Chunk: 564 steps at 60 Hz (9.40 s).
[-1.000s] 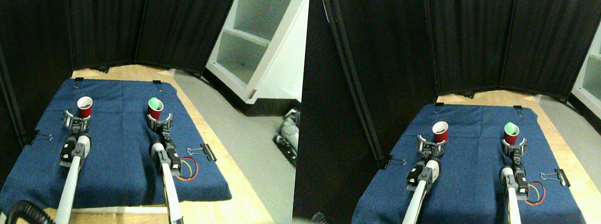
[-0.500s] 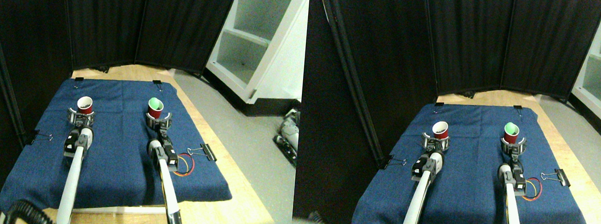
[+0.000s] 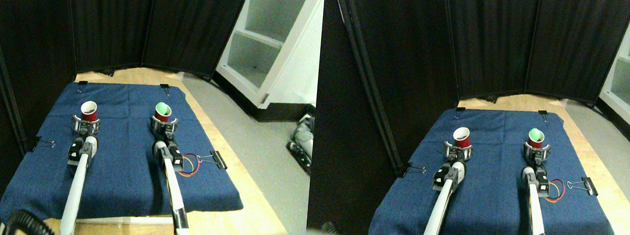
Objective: Pour (bimanual)
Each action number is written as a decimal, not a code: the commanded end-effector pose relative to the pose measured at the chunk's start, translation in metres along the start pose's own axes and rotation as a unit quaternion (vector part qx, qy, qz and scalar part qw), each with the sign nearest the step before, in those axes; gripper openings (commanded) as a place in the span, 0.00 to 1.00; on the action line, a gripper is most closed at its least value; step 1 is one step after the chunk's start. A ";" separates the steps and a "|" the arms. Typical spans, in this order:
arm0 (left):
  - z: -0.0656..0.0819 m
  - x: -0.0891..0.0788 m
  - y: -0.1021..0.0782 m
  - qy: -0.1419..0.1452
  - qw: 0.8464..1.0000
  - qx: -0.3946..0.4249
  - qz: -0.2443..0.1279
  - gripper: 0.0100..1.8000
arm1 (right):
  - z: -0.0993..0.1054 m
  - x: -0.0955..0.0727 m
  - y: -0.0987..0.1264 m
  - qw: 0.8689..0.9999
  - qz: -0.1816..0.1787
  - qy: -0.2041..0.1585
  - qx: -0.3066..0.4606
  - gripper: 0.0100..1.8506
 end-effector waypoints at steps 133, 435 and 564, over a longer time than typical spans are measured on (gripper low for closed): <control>-0.006 0.027 -0.013 -0.093 0.995 0.011 -0.044 0.18 | -0.005 0.019 0.008 0.997 0.023 -0.049 -0.048 0.17; -0.101 -0.035 -0.124 0.102 0.992 0.071 -0.027 0.18 | -0.082 -0.034 0.182 0.908 0.183 0.064 -0.372 0.17; -0.108 -0.034 -0.134 0.118 0.990 0.070 -0.023 0.18 | -0.090 -0.032 0.178 0.744 0.231 0.056 -0.625 0.17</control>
